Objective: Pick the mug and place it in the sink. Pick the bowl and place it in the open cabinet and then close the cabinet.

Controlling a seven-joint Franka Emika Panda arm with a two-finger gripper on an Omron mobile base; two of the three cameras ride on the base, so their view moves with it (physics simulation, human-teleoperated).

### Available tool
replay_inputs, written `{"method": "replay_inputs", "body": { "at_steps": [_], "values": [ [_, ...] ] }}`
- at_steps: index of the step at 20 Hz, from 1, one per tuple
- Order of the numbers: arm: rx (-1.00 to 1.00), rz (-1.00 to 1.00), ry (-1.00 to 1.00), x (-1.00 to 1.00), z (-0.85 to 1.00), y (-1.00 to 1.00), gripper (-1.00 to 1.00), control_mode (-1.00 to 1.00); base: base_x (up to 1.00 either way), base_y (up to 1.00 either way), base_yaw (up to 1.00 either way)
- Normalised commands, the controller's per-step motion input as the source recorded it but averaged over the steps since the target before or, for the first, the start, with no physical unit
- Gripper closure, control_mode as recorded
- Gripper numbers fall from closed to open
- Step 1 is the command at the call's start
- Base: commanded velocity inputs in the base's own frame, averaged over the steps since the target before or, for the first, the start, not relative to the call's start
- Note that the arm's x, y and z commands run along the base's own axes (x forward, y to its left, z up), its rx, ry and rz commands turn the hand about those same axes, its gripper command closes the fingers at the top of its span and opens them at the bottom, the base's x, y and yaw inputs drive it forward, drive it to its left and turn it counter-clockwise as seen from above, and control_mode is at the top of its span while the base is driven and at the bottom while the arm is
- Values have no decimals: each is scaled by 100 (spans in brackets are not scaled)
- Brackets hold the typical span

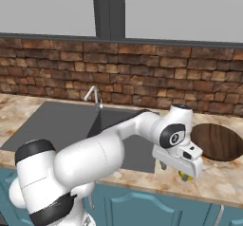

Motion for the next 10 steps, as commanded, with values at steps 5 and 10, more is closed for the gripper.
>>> {"method": "replay_inputs", "body": {
  "at_steps": [5, 10],
  "values": [
    [0, 0, -7, 32, -23, 0, -100, -100, 0, 0, 0],
    [0, 1, -4, 12, -9, -5, -100, -100, 0, 0, 0]
  ]
}}
